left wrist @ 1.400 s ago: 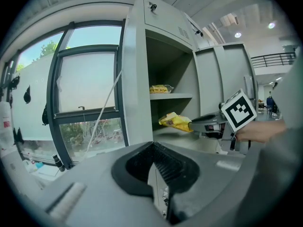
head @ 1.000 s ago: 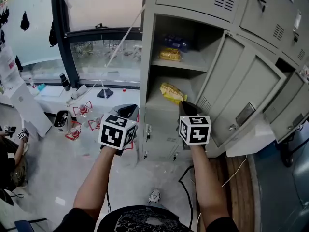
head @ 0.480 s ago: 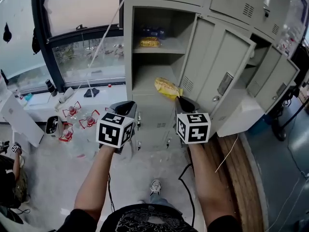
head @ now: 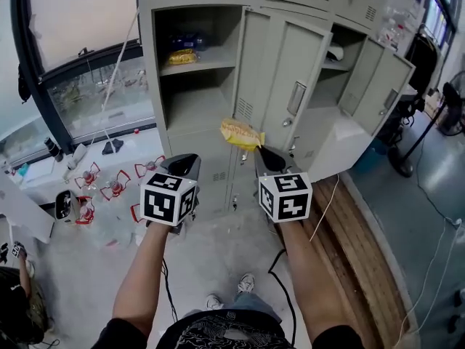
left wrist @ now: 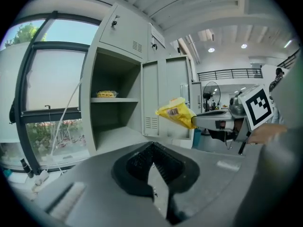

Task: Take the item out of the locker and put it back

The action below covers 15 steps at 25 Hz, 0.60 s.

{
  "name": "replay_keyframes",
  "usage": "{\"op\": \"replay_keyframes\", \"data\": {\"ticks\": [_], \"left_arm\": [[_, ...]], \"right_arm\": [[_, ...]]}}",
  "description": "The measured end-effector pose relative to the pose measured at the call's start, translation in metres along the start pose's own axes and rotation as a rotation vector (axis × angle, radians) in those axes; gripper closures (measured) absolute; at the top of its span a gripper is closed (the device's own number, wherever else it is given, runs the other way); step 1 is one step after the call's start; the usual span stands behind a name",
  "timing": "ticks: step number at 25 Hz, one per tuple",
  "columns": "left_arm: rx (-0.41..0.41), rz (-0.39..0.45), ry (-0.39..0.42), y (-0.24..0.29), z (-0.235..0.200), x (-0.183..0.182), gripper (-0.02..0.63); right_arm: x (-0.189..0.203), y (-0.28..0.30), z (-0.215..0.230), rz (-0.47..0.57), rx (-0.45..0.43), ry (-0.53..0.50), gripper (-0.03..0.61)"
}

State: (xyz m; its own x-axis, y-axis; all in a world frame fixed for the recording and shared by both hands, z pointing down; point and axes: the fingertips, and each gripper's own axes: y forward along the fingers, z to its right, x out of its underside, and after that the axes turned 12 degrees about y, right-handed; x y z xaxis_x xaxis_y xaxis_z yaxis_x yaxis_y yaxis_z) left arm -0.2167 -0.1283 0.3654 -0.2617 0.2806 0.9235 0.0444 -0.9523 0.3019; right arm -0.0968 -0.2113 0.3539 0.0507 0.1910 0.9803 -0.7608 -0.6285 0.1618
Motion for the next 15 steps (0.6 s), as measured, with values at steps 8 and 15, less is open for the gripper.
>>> {"op": "replay_keyframes", "data": {"ticks": [8, 15], "left_arm": [[0.081, 0.014, 0.032, 0.021, 0.047, -0.020, 0.614], [0.105, 0.024, 0.056, 0.041, 0.099, -0.045, 0.614]], "right_arm": [[-0.005, -0.045, 0.030, 0.040, 0.039, 0.009, 0.552], [-0.013, -0.087, 0.063, 0.081, 0.040, 0.008, 0.552]]}}
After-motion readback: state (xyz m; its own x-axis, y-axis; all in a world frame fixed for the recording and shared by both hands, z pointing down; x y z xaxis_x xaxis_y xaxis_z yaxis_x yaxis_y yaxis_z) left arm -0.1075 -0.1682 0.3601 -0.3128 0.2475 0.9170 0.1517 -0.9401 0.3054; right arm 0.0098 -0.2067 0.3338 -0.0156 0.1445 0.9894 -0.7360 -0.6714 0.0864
